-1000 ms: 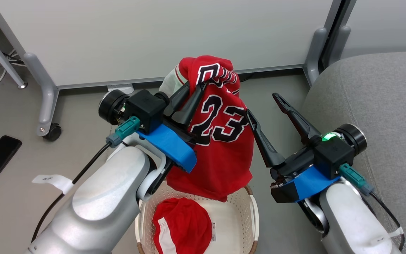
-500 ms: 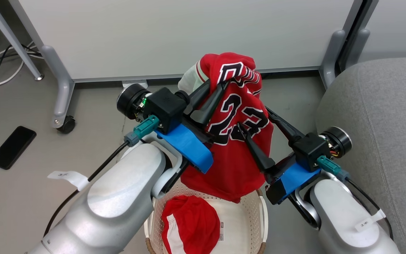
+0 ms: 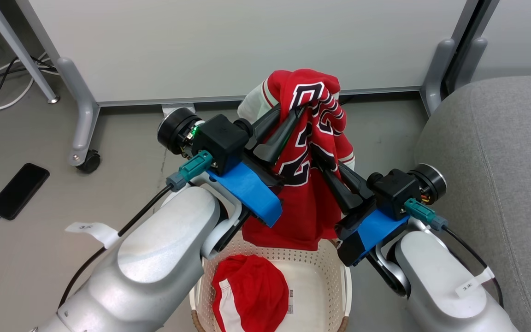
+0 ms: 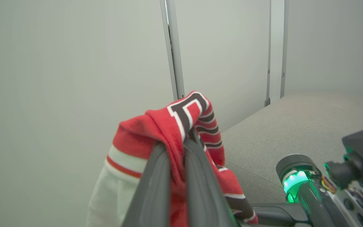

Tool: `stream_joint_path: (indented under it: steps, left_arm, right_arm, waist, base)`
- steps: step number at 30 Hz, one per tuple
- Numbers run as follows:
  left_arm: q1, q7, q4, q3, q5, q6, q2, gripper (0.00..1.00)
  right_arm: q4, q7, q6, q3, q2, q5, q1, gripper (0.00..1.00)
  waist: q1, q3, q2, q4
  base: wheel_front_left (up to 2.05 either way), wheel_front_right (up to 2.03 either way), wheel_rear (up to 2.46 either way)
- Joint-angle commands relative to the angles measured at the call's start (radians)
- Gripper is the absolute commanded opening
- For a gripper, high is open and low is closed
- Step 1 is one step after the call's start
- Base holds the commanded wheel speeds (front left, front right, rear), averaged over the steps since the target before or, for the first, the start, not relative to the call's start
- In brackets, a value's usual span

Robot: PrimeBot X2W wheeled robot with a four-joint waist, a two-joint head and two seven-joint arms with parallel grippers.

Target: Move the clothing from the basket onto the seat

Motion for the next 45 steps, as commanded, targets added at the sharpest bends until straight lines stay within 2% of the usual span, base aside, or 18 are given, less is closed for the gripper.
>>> stream_joint_path:
  steps: [1,15,16,17,18,33,45]
  left_arm:
    - [-0.012,-0.005,0.002,0.000,0.000,0.002,0.002,0.00]
    - [-0.011,-0.009,0.014,-0.008,-0.008,0.007,0.006,0.00]
    - [-0.010,-0.008,0.016,-0.007,-0.009,0.008,0.006,0.20]
    - [-0.010,-0.005,0.019,-0.008,-0.009,0.010,0.006,0.79]
    - [-0.009,-0.005,0.019,-0.008,-0.010,0.012,0.005,1.00]
    - [-0.006,-0.012,0.024,-0.012,-0.014,0.026,0.013,1.00]
    - [-0.014,-0.013,0.018,-0.017,-0.010,0.035,0.022,1.00]
  right_arm:
    - [-0.005,-0.005,0.000,0.002,-0.004,0.005,-0.008,0.00]
    - [-0.019,-0.005,0.000,0.019,-0.013,0.045,0.011,0.00]
    - [-0.020,-0.005,0.000,0.021,-0.015,0.047,0.011,0.00]
    - [-0.021,-0.005,0.000,0.022,-0.016,0.049,0.013,0.00]
    - [-0.021,-0.005,0.000,0.023,-0.016,0.052,0.015,0.00]
    - [-0.038,-0.005,0.000,0.016,-0.020,0.062,0.029,0.00]
    - [-0.065,-0.005,0.000,-0.034,-0.019,0.053,0.051,0.00]
  waist:
    - [-0.0001,0.000,0.0000,-0.002]
    - [-0.0001,-0.003,0.0000,-0.011]
    - [-0.0001,-0.003,0.0000,-0.011]
    - [-0.0001,-0.004,0.0000,-0.011]
    - [-0.0001,-0.005,0.0000,-0.011]
    - [-0.0001,-0.006,0.0000,-0.016]
    - [-0.0001,0.013,0.0000,-0.044]
  base:
    - [0.00,0.00,0.00]
    - [0.00,0.00,0.00]
    - [0.00,0.00,0.00]
    - [0.00,0.00,0.00]
    - [0.00,0.00,0.00]
    - [0.00,0.00,0.00]
    - [0.00,0.00,0.00]
